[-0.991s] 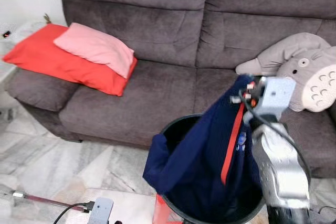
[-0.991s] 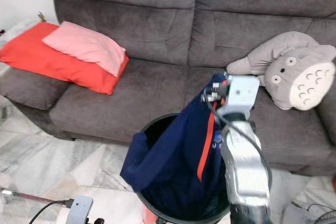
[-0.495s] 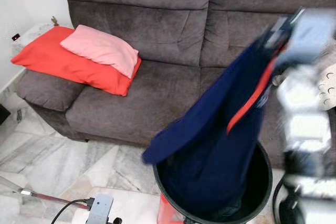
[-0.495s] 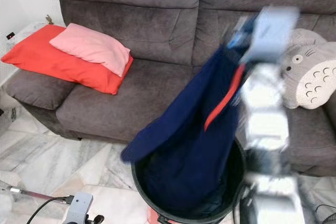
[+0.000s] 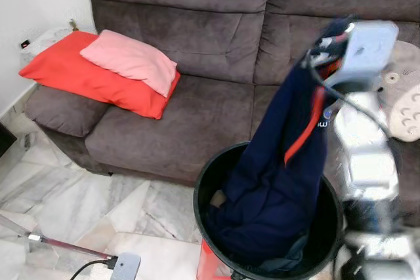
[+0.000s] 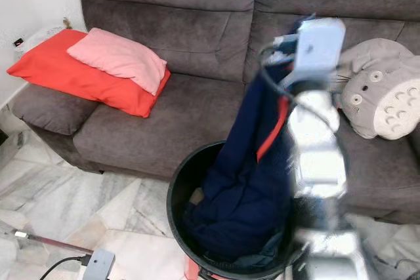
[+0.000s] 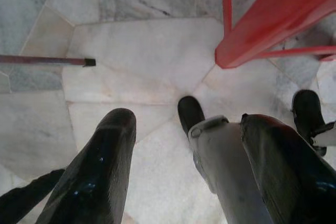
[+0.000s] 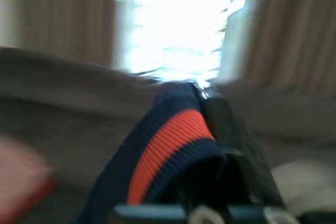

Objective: Hang hanger

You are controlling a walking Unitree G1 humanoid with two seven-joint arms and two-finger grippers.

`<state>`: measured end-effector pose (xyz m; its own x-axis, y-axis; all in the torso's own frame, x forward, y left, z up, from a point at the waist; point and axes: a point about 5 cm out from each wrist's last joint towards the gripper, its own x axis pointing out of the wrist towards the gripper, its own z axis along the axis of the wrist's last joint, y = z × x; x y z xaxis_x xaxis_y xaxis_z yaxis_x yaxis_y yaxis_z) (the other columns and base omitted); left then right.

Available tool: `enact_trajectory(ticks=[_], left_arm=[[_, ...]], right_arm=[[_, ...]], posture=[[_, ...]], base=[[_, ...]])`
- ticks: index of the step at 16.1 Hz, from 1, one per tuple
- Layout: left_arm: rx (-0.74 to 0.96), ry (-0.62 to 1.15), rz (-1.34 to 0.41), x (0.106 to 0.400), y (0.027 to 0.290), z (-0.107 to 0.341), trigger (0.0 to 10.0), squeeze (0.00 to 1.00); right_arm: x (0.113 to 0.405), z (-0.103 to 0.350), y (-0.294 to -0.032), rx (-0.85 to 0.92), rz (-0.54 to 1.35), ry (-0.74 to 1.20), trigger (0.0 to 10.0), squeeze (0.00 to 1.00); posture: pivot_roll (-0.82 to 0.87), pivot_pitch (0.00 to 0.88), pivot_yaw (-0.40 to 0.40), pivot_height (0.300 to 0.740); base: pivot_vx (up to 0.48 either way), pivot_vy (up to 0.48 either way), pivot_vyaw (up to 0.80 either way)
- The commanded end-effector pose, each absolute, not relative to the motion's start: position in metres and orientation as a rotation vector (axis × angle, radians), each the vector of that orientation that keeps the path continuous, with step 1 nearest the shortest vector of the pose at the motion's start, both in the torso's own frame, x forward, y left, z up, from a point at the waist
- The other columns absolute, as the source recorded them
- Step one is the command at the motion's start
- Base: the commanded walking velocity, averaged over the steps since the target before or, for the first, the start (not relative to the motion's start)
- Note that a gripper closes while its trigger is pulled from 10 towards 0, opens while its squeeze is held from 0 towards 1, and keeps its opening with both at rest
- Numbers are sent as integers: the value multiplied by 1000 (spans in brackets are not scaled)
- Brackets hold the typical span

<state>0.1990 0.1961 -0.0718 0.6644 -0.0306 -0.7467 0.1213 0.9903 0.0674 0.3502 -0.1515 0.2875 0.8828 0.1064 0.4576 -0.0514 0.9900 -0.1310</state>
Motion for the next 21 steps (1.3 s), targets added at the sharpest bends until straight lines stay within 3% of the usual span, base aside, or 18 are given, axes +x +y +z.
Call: enact_trajectory(ticks=[1,2,3,5,8,13,17,21], left_arm=[[125,870,-81,191,199,-76,10000,0],[124,874,-82,190,198,-77,10000,0],[122,880,-81,189,195,-78,10000,0],[120,884,-77,189,194,-78,10000,0],[127,894,-78,187,197,-79,10000,0],[134,906,-82,182,203,-80,10000,0],[135,915,-71,174,214,-81,10000,0],[137,908,-79,176,217,-79,10000,0]], right_arm=[[333,307,-132,-101,235,-611,0,0],[319,307,-117,-67,329,-611,0,0],[314,281,-109,4,362,-438,0,0],[305,256,-108,5,348,-309,0,0],[286,233,-115,182,276,-160,0,0],[284,155,-168,522,-66,187,0,0],[291,105,-212,501,-228,329,0,0],[308,85,-217,567,-250,389,0,0]], posture=[[-145,133,44,740],[-145,131,40,740],[-146,124,30,740],[-141,123,27,740],[-156,120,28,740],[-161,114,32,740],[-150,126,41,740],[-149,128,47,740]], base=[[0,0,0],[0,0,0],[0,0,0],[0,0,0],[0,0,0],[0,0,0],[0,0,0],[0,0,0]])
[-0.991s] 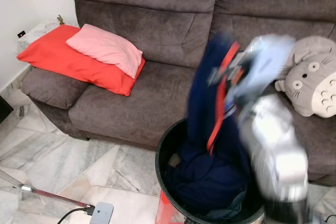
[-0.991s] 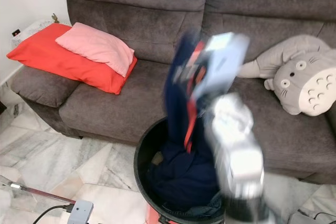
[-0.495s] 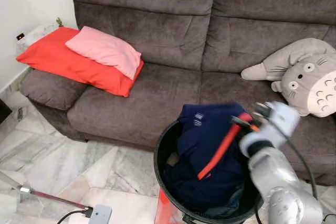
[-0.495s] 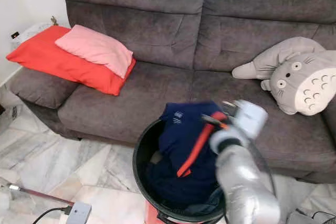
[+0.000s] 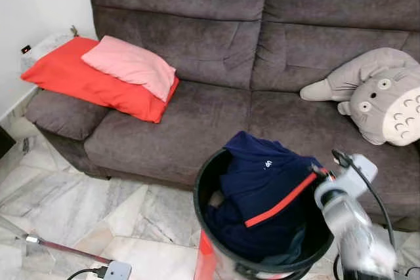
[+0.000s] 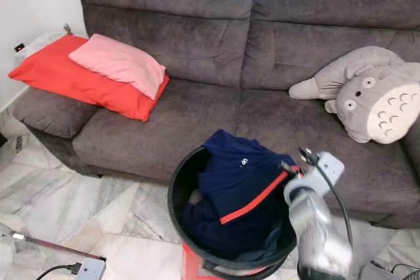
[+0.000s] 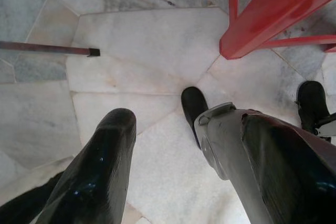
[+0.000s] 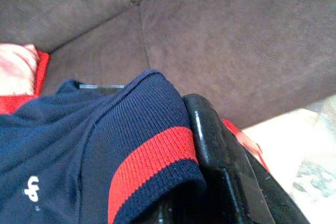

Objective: Hang hanger

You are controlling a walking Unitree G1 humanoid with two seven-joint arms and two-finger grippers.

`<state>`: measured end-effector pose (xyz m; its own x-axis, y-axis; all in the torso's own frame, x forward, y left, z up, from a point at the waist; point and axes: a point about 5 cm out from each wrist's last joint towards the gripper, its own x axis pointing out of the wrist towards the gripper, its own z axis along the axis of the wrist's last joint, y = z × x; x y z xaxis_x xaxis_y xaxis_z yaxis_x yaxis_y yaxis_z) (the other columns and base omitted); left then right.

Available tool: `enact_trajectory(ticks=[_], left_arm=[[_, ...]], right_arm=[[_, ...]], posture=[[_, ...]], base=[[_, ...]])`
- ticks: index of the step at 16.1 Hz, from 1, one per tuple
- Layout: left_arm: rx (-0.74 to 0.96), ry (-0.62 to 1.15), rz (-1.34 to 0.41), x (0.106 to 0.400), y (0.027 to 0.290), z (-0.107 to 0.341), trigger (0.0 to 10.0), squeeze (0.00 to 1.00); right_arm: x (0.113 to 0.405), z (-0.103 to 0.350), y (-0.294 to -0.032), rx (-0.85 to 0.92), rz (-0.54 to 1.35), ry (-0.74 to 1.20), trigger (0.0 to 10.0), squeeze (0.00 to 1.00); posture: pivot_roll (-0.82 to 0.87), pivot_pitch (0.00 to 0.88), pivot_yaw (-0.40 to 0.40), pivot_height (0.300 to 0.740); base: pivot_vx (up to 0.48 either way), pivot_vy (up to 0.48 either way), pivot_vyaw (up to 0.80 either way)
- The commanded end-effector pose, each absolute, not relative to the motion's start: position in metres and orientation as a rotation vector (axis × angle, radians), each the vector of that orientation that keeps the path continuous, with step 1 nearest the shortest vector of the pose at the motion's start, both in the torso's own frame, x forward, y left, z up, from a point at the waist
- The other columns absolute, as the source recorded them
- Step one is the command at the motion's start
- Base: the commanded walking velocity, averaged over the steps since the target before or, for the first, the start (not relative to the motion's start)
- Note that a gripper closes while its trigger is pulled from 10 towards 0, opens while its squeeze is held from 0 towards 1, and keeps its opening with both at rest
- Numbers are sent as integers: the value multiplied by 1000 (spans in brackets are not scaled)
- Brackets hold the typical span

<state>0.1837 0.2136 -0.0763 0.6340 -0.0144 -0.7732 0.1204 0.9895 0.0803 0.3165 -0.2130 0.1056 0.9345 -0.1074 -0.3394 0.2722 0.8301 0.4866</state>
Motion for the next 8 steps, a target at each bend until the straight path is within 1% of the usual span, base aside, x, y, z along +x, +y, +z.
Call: enact_trajectory(ticks=[1,2,4,5,8], left_arm=[[137,908,-79,176,217,-79,10000,0],[133,907,-70,176,218,-79,10000,0],[133,899,-64,180,218,-78,10000,0],[134,894,-69,184,214,-77,10000,0],[131,888,-74,188,208,-76,10000,0]], right_arm=[[313,84,-214,565,-218,388,0,0],[323,99,-205,554,-129,318,0,0],[335,117,-196,507,-44,245,0,0],[337,114,-198,470,-37,261,0,0],[341,115,-202,450,-31,247,0,0]], posture=[[-131,125,47,740],[-131,125,47,740],[-130,123,43,740],[-126,121,43,740],[-129,115,41,740]], base=[[0,0,0],[0,0,0],[0,0,0],[0,0,0],[0,0,0]])
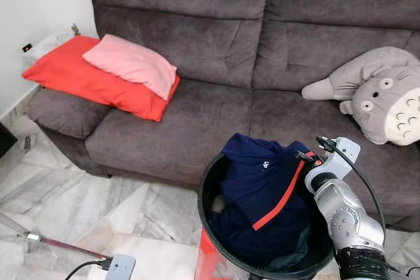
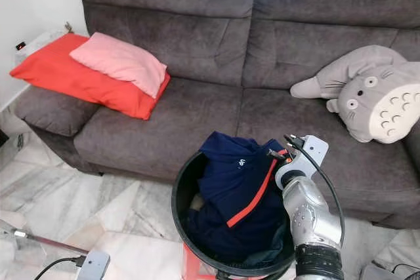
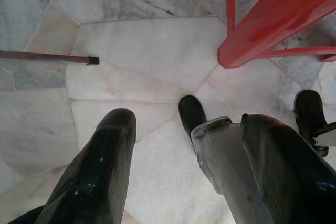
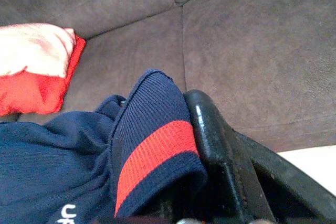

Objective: Hang hanger

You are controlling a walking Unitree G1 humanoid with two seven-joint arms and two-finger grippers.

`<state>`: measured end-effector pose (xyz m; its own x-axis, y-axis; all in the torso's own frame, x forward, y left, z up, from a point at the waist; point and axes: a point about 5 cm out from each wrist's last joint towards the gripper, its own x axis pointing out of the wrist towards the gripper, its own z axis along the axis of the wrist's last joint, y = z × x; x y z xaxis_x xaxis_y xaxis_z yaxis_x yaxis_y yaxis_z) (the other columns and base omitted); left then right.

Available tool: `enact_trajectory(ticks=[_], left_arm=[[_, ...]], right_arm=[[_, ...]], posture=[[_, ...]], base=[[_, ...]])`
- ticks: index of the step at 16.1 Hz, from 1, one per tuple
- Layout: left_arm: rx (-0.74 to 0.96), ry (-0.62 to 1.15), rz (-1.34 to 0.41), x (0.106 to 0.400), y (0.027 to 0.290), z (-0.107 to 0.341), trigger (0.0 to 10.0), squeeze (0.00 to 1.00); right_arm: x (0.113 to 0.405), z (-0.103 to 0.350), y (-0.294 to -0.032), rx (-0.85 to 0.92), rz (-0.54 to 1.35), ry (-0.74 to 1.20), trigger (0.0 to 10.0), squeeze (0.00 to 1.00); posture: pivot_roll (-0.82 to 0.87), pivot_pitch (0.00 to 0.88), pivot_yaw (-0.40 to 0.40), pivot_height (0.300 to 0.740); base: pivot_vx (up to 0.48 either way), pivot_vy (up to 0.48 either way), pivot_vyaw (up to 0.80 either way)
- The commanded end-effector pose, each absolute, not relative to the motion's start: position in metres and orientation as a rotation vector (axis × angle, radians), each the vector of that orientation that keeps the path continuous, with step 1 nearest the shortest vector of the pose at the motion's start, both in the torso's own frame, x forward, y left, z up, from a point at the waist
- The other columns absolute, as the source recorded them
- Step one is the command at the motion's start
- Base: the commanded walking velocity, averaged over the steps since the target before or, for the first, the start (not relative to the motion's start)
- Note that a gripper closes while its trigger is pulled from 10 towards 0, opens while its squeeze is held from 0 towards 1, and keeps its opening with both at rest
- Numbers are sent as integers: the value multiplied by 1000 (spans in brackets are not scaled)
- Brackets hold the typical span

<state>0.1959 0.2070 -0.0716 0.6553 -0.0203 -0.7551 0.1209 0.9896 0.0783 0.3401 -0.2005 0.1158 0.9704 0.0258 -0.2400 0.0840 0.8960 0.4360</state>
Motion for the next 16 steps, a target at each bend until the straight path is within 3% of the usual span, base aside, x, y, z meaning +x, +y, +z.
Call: enact_trajectory(ticks=[1,5,8,12,14,16], left_arm=[[131,888,-77,189,206,-76,10000,0],[126,877,-77,191,205,-75,10000,0],[126,878,-73,188,208,-76,10000,0],[127,883,-78,186,208,-77,10000,0],[130,876,-86,189,206,-76,10000,0],[130,867,-87,192,205,-74,10000,0]], right_arm=[[342,116,-200,451,-13,241,0,0],[346,129,-179,442,147,219,0,0],[325,130,-157,336,326,217,0,0],[302,115,-157,331,285,280,0,0],[304,84,-179,412,90,389,0,0],[315,75,-188,472,65,407,0,0]], posture=[[-128,113,40,740],[-123,120,32,740],[-132,128,33,740],[-146,132,33,740],[-143,131,37,740],[-132,126,39,740]], base=[[0,0,0],[0,0,0],[0,0,0],[0,0,0],[0,0,0],[0,0,0]])
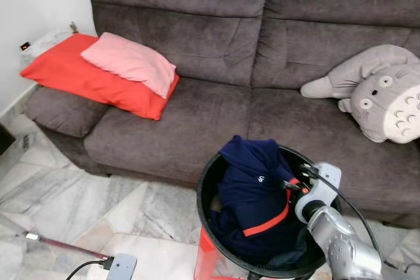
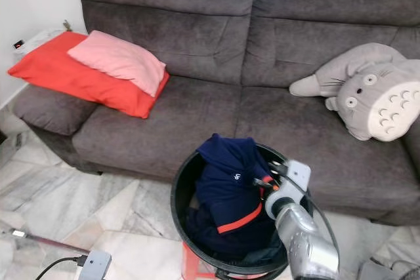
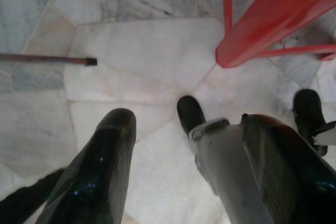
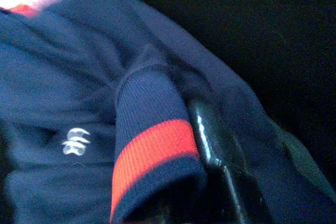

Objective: Hang hanger

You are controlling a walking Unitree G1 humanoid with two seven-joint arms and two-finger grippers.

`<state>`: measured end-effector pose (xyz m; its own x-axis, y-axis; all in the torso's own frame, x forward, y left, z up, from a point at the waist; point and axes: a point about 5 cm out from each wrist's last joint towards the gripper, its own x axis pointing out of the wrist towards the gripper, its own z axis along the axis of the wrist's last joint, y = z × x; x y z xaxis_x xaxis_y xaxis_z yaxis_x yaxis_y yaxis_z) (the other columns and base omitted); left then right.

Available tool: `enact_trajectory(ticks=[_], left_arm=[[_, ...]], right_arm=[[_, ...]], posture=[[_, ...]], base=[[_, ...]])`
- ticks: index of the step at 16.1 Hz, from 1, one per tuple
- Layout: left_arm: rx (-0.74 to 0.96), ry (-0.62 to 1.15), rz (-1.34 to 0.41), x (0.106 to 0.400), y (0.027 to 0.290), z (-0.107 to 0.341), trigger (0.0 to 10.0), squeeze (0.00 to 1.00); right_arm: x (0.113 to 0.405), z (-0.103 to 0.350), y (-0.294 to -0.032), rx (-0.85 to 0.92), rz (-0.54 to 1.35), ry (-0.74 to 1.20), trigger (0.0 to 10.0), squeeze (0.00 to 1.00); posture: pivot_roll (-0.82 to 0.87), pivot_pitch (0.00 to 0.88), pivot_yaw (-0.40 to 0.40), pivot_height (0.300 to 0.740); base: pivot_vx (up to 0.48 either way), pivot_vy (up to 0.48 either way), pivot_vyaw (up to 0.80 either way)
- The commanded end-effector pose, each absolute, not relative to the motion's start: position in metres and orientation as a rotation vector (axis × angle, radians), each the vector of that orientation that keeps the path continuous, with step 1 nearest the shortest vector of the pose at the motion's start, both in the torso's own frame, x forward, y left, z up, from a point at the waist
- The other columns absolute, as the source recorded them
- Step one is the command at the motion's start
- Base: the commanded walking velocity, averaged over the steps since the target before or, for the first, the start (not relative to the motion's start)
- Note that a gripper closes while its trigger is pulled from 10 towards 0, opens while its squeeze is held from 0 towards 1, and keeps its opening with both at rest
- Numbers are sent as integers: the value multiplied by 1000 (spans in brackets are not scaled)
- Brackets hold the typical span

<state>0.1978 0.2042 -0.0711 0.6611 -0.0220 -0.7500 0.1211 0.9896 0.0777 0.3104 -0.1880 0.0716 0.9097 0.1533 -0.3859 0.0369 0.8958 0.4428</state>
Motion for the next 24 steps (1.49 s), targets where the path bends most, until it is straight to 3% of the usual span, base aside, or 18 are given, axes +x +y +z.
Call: enact_trajectory(ticks=[1,7,17,20,23,24], left_arm=[[130,864,-86,193,205,-73,10000,0],[134,858,-73,195,209,-72,10000,0],[142,876,-63,187,214,-75,10000,0],[144,875,-69,187,212,-75,10000,0],[142,875,-70,186,211,-76,10000,0],[143,875,-68,186,211,-76,10000,0]], right_arm=[[318,74,-190,475,63,412,0,0],[338,79,-200,454,28,409,0,0],[366,120,-253,326,-145,259,0,0],[368,118,-243,317,-70,237,0,0],[368,109,-220,335,47,253,0,0],[373,119,-201,328,164,179,0,0]], posture=[[-132,126,39,740],[-108,120,49,740],[-89,116,51,740],[-90,123,52,740],[-80,127,51,740],[-78,128,52,740]], base=[[0,0,0],[0,0,0],[0,0,0],[0,0,0],[0,0,0],[0,0,0]])
